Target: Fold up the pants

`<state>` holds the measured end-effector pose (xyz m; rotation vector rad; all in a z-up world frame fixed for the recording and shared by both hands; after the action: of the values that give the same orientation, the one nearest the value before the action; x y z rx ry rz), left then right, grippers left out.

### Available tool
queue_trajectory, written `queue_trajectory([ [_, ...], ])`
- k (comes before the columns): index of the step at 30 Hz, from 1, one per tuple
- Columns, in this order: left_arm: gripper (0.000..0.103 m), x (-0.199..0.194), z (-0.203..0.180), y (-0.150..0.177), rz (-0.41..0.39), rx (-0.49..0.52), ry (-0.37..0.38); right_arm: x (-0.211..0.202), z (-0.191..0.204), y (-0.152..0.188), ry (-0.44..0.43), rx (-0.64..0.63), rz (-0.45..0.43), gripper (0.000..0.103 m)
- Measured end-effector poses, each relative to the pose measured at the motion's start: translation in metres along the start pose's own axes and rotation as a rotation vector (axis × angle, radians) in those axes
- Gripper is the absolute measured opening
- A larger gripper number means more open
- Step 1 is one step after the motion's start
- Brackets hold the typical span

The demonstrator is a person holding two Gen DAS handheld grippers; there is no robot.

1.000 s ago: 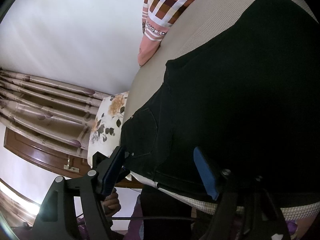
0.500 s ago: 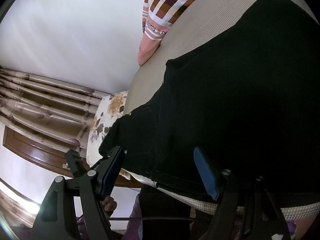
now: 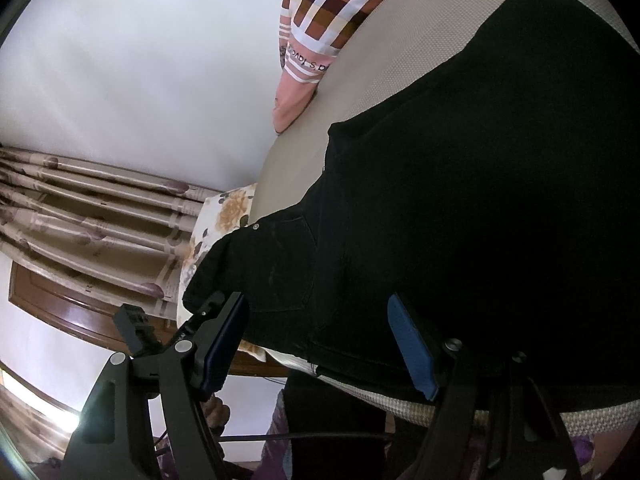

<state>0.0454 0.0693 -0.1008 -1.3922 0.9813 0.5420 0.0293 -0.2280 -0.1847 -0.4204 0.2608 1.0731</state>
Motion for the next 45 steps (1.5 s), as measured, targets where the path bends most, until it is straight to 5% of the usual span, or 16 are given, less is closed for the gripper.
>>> queue_trajectory([
  [24, 0.028, -0.021, -0.059, -0.024, -0.068, 0.072, 0.079, -0.005, -0.004, -0.002, -0.003, 0.013, 0.010, 0.069],
  [45, 0.028, -0.038, -0.080, -0.034, -0.097, 0.031, 0.176, -0.009, -0.007, -0.004, -0.008, 0.028, -0.001, 0.070],
])
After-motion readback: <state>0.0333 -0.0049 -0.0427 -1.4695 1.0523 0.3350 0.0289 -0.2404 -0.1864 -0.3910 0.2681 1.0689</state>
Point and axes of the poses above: each gripper's, at about its wrist camera, not at the fingertips, and x roughly the way its jaws point, z to its left, y to its underside, the point moved 5 cm from there along x, roughly the way its jaws point, and after that the axes turned 9 degrees about z, right-handed, at the moved point
